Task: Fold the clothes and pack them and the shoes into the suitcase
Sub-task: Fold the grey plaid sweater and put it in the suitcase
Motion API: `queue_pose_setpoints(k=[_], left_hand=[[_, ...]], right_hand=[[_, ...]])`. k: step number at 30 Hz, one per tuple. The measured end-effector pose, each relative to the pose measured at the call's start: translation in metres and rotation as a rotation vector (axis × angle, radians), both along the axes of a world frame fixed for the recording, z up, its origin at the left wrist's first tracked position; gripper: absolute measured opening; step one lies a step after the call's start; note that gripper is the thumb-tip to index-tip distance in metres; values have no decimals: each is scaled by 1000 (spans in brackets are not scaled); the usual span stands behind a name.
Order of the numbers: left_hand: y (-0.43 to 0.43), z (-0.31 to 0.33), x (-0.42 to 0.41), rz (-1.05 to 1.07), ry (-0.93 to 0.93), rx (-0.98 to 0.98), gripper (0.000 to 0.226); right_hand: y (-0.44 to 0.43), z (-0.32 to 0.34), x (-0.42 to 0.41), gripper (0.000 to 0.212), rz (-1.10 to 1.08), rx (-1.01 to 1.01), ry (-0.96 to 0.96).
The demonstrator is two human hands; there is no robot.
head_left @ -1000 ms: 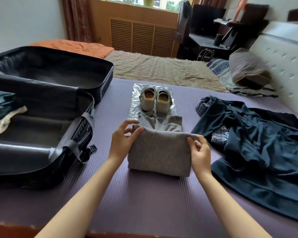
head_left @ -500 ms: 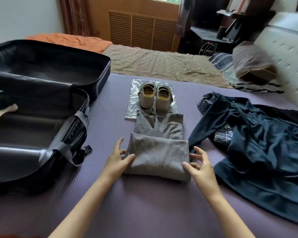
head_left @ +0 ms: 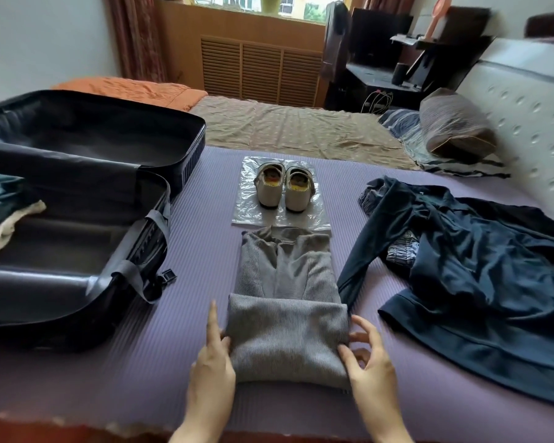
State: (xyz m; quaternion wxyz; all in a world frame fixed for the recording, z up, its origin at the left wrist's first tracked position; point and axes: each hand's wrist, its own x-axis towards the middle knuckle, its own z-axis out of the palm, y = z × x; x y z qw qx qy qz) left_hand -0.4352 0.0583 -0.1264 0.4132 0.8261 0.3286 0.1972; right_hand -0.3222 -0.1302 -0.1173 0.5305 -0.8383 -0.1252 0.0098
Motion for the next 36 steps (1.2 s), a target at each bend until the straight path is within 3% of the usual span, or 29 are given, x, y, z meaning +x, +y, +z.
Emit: queue_pose_setpoints(k=[4, 8, 13, 17, 21, 25, 32, 36], left_hand=[[-15, -6, 7, 59, 34, 105, 84], [-6, -3, 12, 69, 69, 49, 85], [-9, -10, 1, 31, -141, 39, 94], [0, -4, -12, -96, -342, -9, 80], [20, -7, -30, -447, -283, 23, 95], [40, -17, -28, -563, -154, 113, 107], [50, -22, -16, -561, -233, 311, 49], [55, -6, -9, -535, -361, 413, 33]], right_hand=[[5, -18, -4, 50, -125, 45, -38], [10, -14, -2, 51, -143, 66, -112], [-2, -17, -11, 48, 4, -67, -296], [-22, -20, -4, 81, 354, -163, -373], [-31, -26, 4, 101, 438, -188, -322], [-36, -26, 14, 93, 465, -245, -301], [-33, -27, 25, 47, 460, -226, -460], [-26, -14, 27, 30, 390, -162, -586]])
